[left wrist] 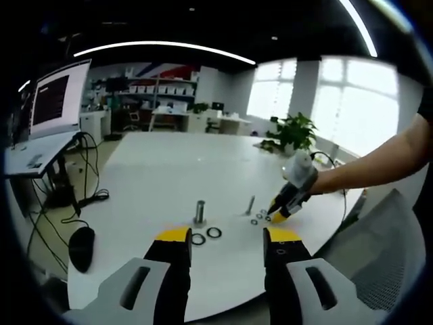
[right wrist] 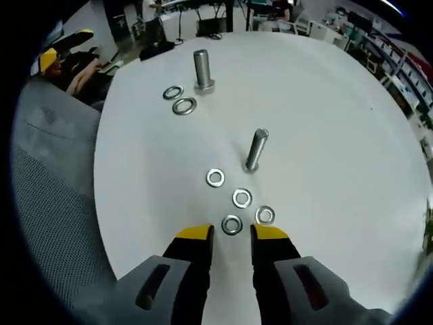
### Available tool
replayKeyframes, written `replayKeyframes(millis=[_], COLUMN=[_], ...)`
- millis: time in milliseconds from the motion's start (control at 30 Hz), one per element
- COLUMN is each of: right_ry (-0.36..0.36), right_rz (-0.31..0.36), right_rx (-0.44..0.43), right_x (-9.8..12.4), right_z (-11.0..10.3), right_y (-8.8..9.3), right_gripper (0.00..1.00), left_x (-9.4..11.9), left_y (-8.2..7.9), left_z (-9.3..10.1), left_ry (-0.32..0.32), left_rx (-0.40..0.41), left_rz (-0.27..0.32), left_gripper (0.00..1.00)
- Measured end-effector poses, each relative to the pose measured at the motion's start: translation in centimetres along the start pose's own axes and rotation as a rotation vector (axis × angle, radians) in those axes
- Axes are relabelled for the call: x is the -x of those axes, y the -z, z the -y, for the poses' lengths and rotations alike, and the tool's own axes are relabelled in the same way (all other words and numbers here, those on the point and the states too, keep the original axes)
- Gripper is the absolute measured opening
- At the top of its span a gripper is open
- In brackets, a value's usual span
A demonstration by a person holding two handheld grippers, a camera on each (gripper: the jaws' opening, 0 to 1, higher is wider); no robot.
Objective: Place the washer onto the threaded stud by aligning its center hole with the stud, sliding it down to the base, and recovering from edge contact or off-axis alignment until the washer reaches the visible bottom stop.
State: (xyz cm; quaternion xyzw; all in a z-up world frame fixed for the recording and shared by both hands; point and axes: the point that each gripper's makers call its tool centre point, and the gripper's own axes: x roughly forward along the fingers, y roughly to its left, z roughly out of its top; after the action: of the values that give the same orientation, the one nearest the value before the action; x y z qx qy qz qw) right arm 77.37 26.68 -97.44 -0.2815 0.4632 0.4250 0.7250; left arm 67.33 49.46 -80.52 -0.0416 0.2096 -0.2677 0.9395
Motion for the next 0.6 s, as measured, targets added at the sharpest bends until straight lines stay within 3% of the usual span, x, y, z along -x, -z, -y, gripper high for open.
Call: replayKeyframes(millis=[600], right_ry=[0.005], right_rz=[0.013], right_rx=[-0.025], right_x=[-0.10], right_z=[0.03], right_y=[-0.17], right_gripper=[0.15], left_x=[-0.08], left_y=[0.04], left_z=[0.03], left_ry=[-0.011], left_rx=[-0.007], left_rz=[-0.008], left_gripper=[0.39])
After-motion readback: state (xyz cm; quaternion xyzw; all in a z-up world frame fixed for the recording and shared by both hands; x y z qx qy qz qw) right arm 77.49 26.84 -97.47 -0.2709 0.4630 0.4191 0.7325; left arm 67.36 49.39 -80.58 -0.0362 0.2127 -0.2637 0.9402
